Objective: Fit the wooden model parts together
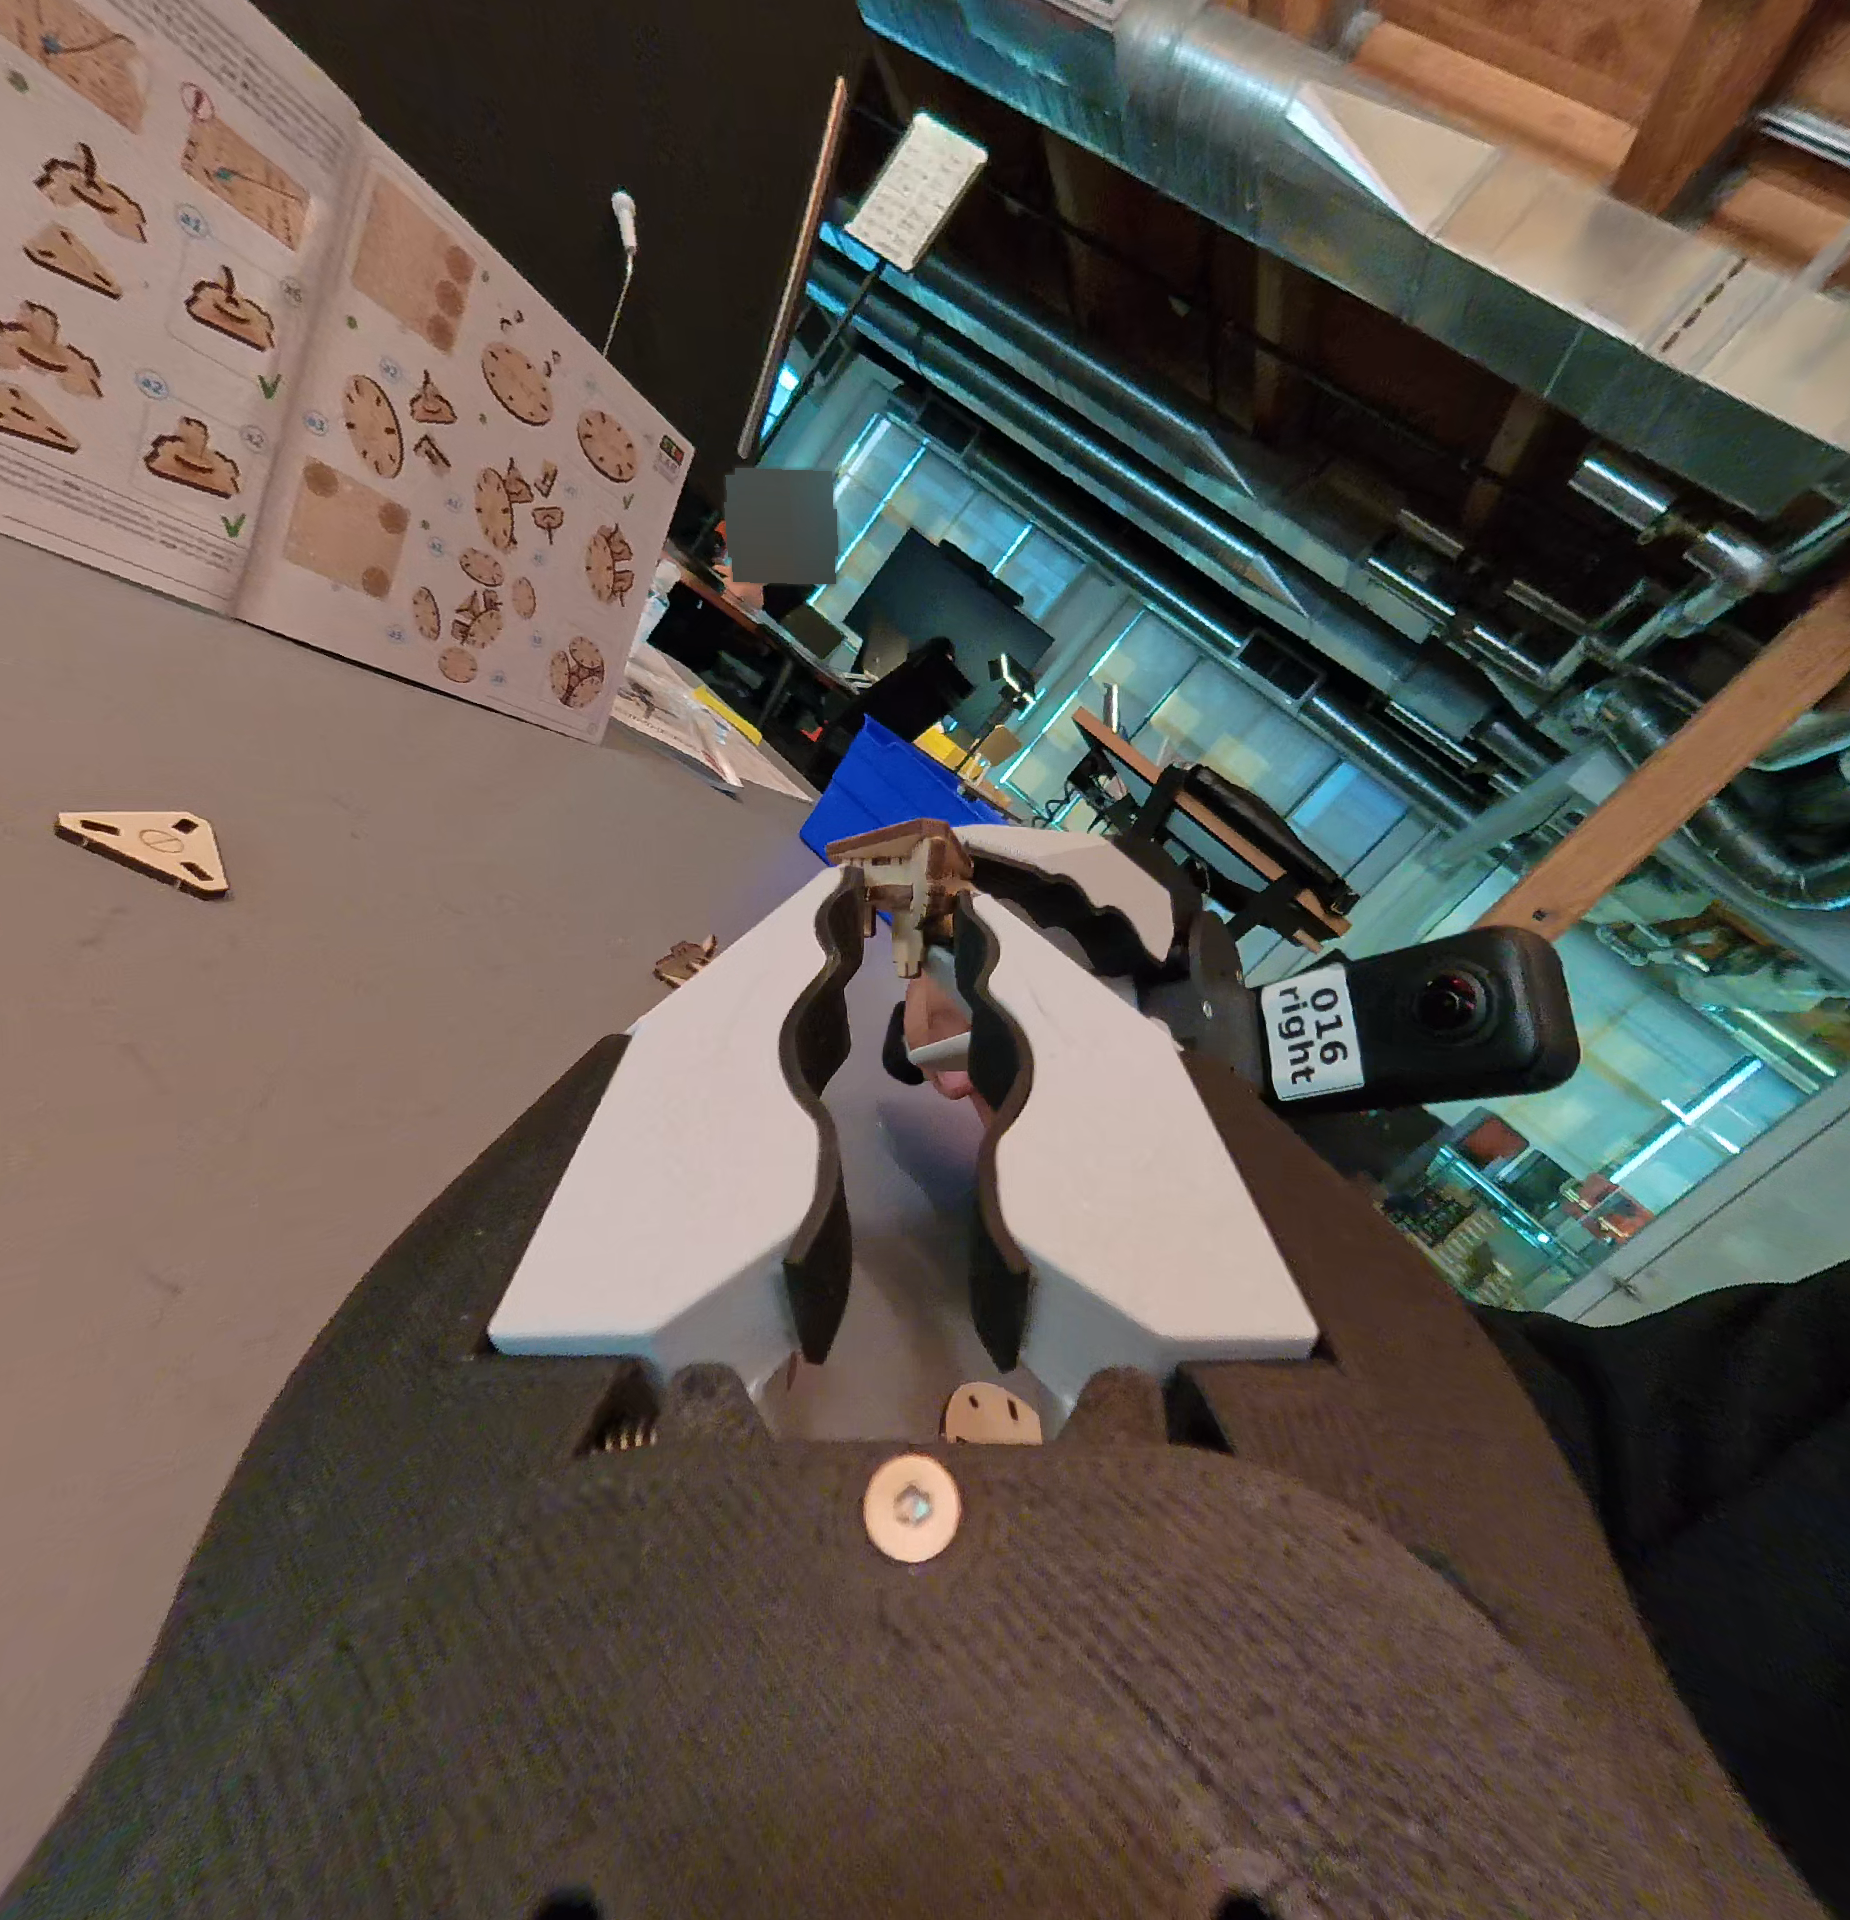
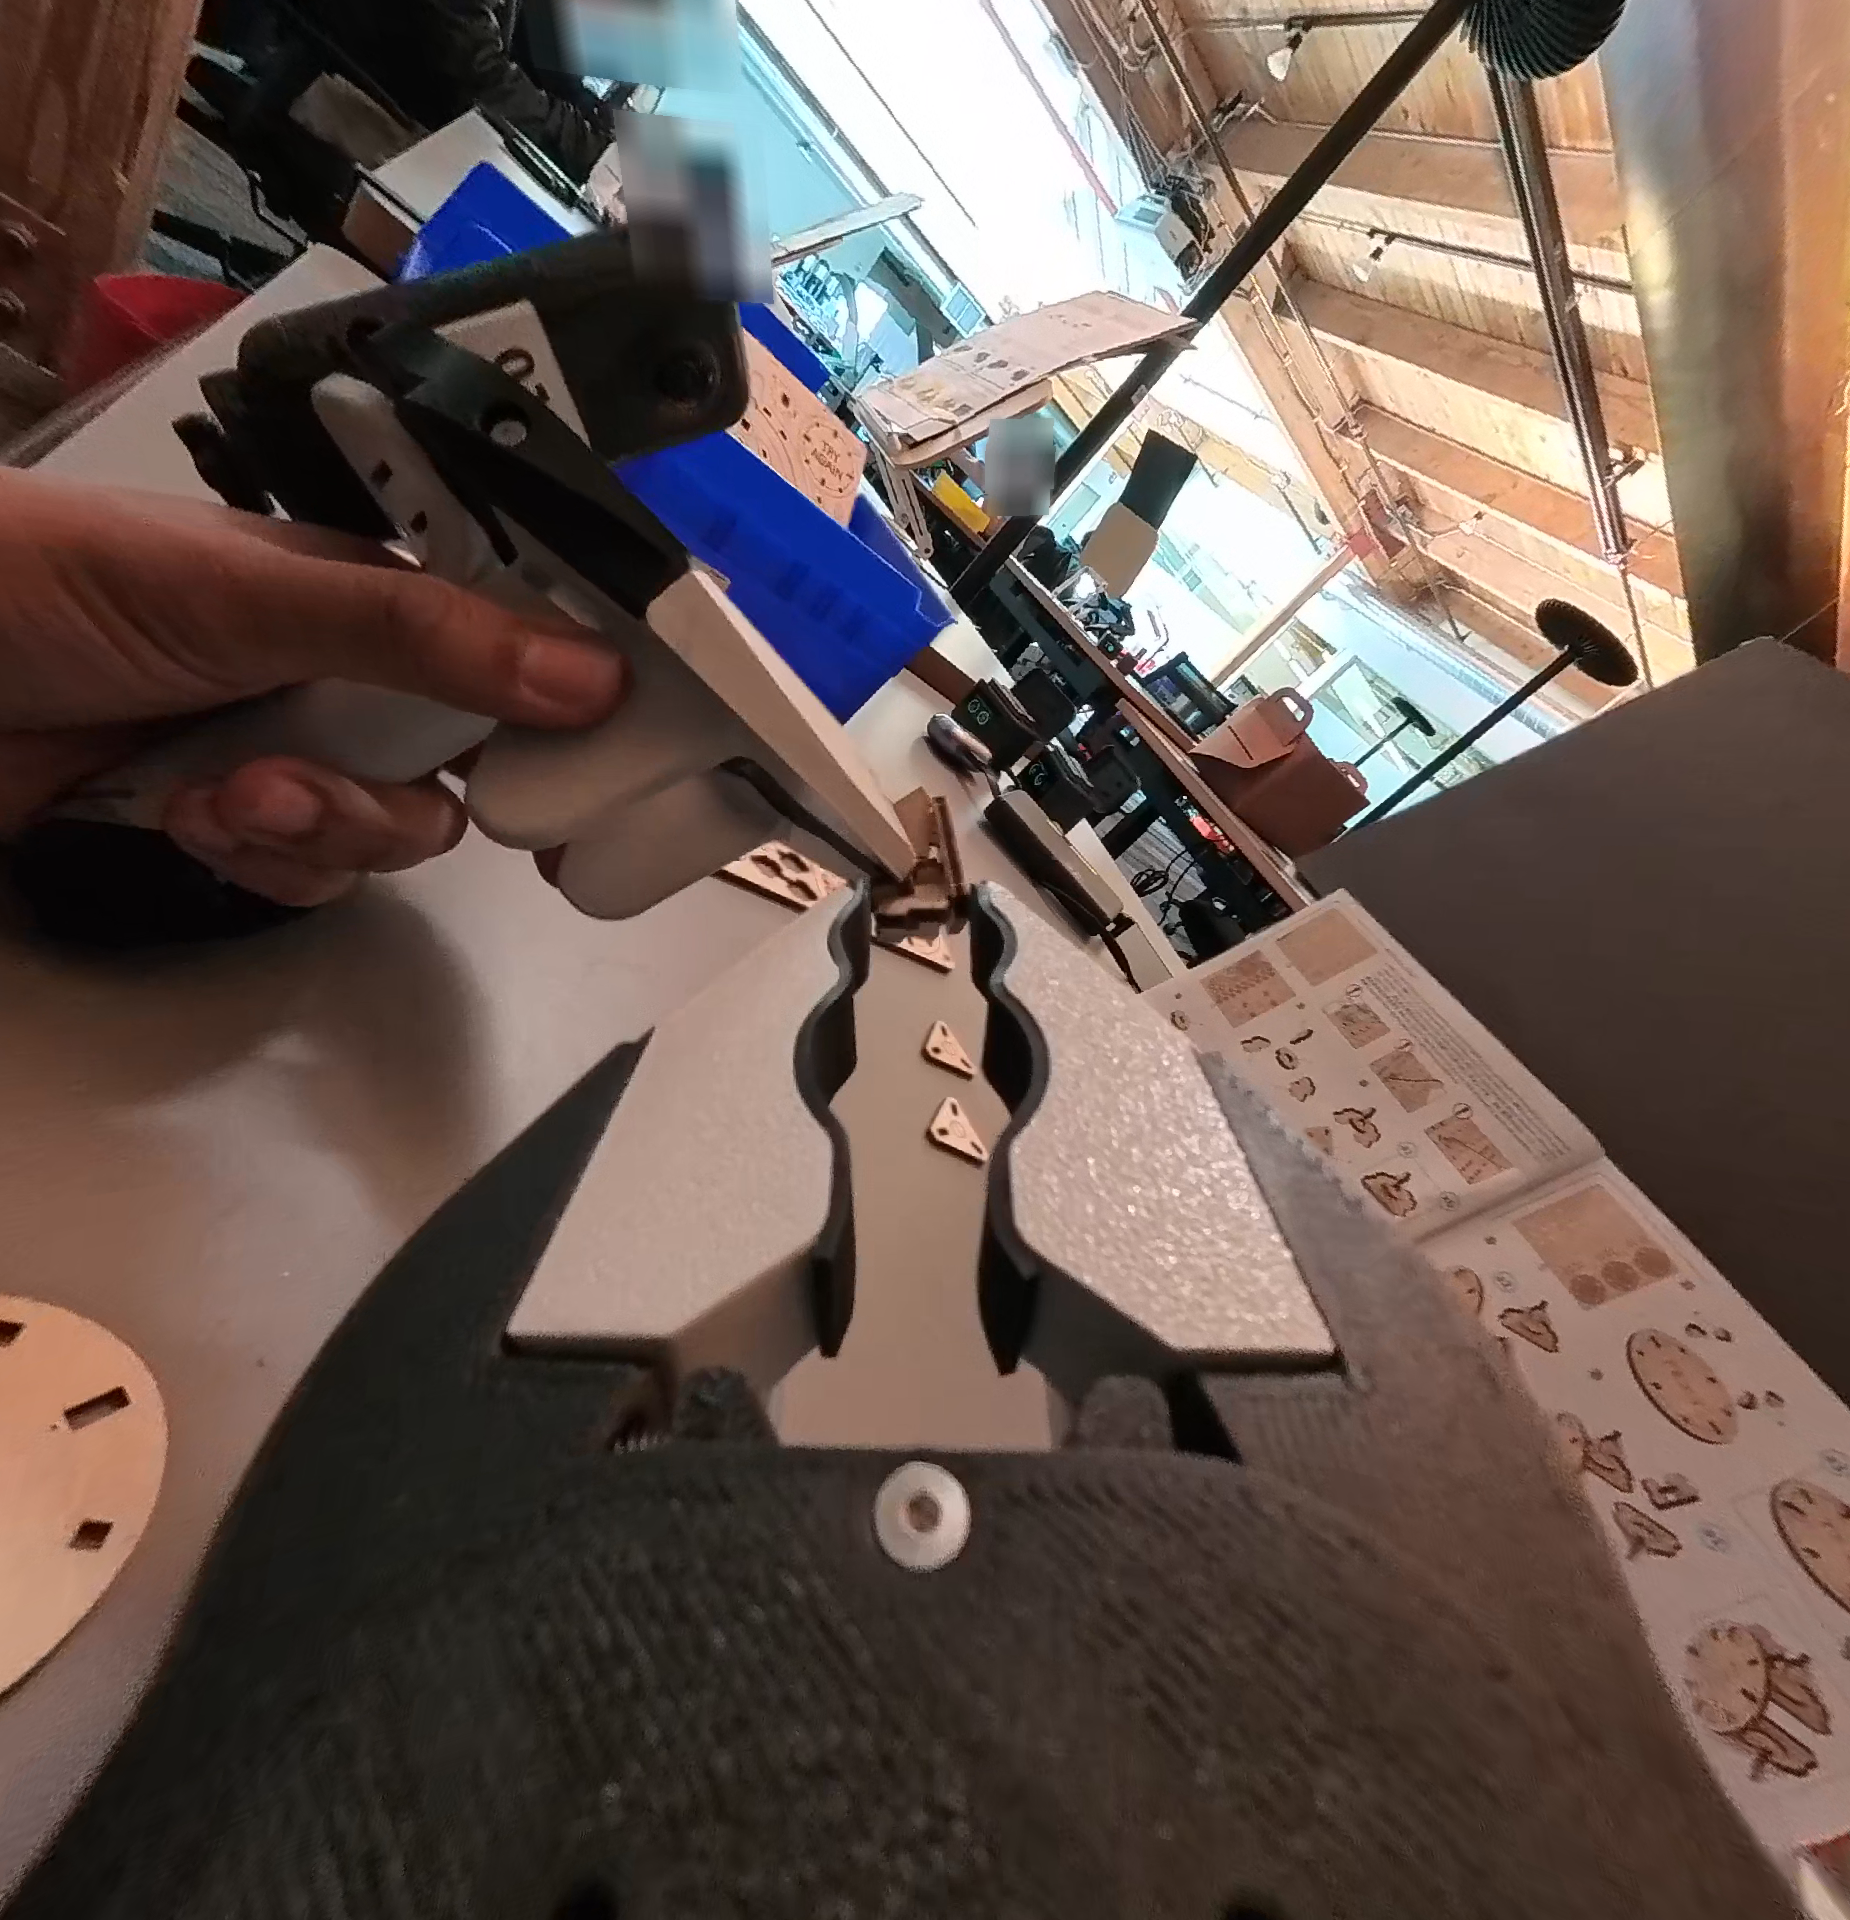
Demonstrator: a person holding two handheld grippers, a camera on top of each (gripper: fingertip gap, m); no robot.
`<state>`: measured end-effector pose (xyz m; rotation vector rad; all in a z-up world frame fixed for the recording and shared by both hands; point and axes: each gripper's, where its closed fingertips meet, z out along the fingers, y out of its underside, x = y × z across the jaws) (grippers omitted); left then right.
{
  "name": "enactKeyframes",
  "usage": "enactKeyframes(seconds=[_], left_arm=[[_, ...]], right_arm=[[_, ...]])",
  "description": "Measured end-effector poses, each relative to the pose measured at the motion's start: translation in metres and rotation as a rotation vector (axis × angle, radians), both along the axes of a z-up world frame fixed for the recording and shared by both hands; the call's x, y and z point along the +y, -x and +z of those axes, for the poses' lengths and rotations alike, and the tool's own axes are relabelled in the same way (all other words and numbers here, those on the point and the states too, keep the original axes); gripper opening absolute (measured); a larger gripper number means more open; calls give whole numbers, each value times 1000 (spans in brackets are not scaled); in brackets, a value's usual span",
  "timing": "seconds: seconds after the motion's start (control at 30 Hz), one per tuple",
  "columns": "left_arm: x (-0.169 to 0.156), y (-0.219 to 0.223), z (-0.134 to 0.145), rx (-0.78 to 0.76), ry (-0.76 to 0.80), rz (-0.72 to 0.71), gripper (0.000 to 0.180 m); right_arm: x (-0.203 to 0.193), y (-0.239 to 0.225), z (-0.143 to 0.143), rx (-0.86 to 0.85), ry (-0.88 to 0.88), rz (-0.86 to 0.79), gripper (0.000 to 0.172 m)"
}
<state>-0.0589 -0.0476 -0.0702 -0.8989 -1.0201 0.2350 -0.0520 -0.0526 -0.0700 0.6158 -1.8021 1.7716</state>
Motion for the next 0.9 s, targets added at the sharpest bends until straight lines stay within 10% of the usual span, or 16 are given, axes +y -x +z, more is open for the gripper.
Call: enactKeyframes(seconds=[0.53,0.9], left_arm=[[4,2,-6,-38,51,-1,15],[-8,-15,30,189,-128,-42,67]], right_arm=[[3,1,-5,84,-57,-5,16],[15,-14,19,-482,-17,325,17]])
